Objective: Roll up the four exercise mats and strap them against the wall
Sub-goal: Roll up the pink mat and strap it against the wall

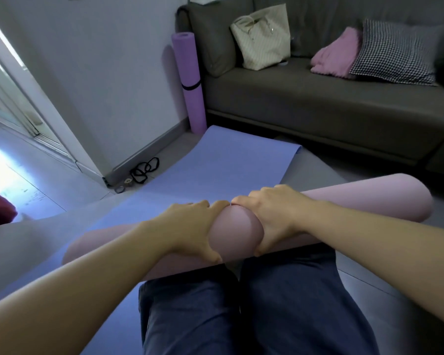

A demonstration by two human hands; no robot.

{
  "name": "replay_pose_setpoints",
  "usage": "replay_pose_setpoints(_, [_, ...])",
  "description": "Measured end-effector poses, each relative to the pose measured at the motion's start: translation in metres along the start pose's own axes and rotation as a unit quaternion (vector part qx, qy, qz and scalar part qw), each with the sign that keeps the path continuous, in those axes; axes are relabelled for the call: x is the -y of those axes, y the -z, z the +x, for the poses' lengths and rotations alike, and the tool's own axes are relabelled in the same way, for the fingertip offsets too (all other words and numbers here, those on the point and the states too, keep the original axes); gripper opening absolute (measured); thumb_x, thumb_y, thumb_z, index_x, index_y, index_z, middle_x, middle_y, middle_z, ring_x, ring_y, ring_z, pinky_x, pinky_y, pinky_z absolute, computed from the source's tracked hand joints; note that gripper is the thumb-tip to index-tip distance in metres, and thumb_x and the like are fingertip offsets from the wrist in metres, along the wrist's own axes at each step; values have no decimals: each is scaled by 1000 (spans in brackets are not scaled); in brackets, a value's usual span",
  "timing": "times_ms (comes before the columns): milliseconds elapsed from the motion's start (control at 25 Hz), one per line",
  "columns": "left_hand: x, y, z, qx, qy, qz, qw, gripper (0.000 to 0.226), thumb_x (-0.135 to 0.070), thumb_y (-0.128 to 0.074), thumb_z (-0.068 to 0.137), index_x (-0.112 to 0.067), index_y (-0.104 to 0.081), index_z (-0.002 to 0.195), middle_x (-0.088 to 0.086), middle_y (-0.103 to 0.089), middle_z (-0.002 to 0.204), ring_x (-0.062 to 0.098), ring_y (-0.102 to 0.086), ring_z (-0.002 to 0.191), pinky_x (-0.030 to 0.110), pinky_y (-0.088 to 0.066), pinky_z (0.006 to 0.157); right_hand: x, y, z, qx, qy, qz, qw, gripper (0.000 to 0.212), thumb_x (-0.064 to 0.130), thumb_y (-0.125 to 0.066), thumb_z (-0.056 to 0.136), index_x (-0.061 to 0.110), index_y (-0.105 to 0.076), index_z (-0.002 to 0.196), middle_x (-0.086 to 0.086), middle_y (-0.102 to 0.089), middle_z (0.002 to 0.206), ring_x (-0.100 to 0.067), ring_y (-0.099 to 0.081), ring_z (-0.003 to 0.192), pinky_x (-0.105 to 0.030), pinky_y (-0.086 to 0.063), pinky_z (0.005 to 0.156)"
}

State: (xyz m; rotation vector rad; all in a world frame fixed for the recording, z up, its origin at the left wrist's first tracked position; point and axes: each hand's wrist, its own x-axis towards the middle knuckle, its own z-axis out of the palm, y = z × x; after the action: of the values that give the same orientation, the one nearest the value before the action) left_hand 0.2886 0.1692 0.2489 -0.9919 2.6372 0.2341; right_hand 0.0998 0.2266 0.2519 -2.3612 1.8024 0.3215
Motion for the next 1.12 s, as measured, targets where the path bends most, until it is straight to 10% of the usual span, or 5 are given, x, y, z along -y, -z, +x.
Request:
replay_pose_setpoints(320, [0,33,-29,147,-25,-121,981,89,-54,-78,64,-48,-22,134,-19,-52,108,8,-54,98,31,-46,88,17,43,-25,119,40,44,991,80,68,-76,53,47,-40,121,18,-49,83,-11,-54,83,-30,-47,70])
replay_pose_setpoints(520, [-5,5,-14,280,-13,-190,941,75,-52,-77,67,-45,-36,130,-19,-54,117,8,-54,109,34,-46,97,22,9,-44,157,33,127,979,85,64,-75,63,39,-36,135,12,-53,122,-11,-51,110,-28,-47,88])
replay_pose_setpoints(720, [5,1,4,345,0,-294,891,65,-44,-76,72,-36,-45,128,-8,-62,120,14,-63,108,31,-49,95,40,-16,-71,71,23,-5,997,120,69,-63,71,20,11,152,-1,-3,159,-21,-9,144,-42,-13,118])
replay_pose_setpoints(960, [1,6,-23,89,-10,-229,969,74,-40,-62,83,-45,-20,144,-18,-41,134,8,-47,118,30,-40,100,27,-14,-36,78,3,53,996,109,65,-76,57,30,-21,145,7,-40,137,-18,-39,125,-41,-34,104])
replay_pose_setpoints(1120, [-26,-17,-42,-89,18,17,996,82,-61,-56,76,-34,-19,144,-6,-39,137,20,-44,121,39,-33,102,6,-4,9,177,11,183,967,87,52,-86,52,41,-42,126,17,-57,116,-9,-56,106,-37,-50,91])
